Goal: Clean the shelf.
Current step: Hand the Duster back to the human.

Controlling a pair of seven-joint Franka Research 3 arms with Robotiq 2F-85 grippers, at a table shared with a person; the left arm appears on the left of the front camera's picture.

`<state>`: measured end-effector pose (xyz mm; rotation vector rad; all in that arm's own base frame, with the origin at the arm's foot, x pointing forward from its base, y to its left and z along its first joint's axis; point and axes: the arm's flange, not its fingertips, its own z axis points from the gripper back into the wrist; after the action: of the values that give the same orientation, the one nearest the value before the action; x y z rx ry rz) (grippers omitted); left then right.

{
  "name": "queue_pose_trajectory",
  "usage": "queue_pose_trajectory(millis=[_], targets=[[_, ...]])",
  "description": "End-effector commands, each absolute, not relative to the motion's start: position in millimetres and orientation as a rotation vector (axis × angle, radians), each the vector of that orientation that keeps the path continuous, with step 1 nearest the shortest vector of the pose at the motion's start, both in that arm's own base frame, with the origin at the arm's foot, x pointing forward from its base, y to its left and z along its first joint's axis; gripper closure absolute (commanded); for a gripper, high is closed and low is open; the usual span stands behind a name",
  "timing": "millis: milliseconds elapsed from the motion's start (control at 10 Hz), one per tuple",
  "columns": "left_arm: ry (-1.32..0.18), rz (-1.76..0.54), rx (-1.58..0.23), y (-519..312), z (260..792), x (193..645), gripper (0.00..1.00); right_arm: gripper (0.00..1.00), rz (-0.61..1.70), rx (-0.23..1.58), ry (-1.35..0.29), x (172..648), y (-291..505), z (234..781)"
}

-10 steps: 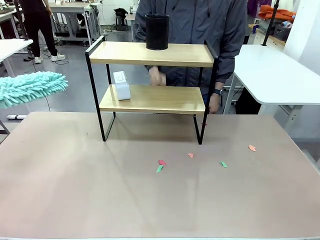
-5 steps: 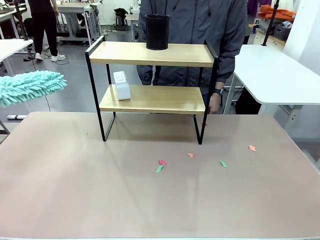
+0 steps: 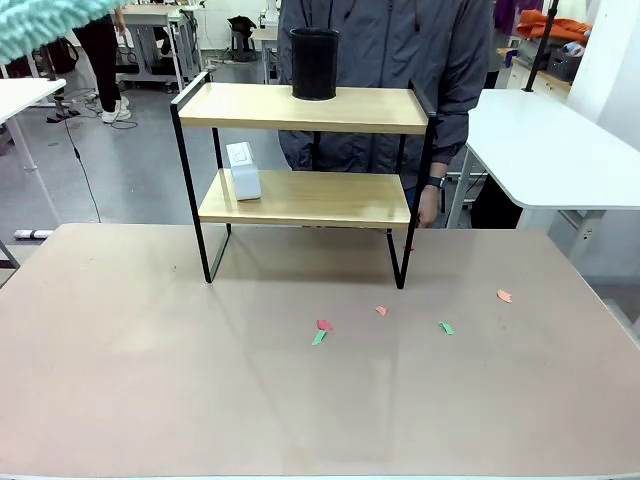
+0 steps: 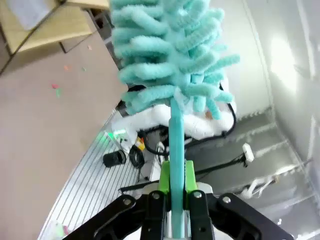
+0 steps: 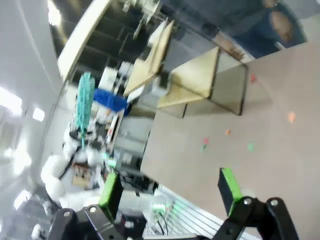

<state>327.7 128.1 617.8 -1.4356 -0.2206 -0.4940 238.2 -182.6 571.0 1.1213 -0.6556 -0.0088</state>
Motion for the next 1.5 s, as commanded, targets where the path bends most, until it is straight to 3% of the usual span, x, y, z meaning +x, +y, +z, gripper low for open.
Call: queue_pose_trajectory(millis=[0, 300, 400, 500, 600, 700, 1000, 1400], targets=[[-0.013, -0.811, -1.392, 108, 625, 319, 0.88, 0.00, 0.229, 1.157, -0.576, 240, -135, 584], [0.418, -1.015, -1.205, 23, 618, 351, 0.88, 0.00, 0.491, 1.139, -0.404, 220, -58, 572], [0.445, -0.902, -1.185, 15, 615, 365, 0.88, 0.00, 0.324, 1.151, -0.484, 236, -89, 596], [0.278, -0.935, -1.277, -11, 600, 326, 0.88, 0.00, 0.324, 1.151, -0.484, 236, -89, 596], [0.278, -0.935, -1.277, -11, 600, 326, 0.88, 0.00, 0.324, 1.151, -0.484, 236, -89, 596], [0.398, -0.942, -1.222, -38, 584, 343, 0.88, 0.00, 0.384, 1.155, -0.439, 230, -70, 591], [0.650, -1.196, -1.203, -95, 579, 365, 0.88, 0.00, 0.606, 1.169, -0.366, 282, 14, 587], [0.776, -1.313, -1.073, -148, 577, 375, 0.88, 0.00, 0.706, 1.222, -0.231, 298, 107, 552]])
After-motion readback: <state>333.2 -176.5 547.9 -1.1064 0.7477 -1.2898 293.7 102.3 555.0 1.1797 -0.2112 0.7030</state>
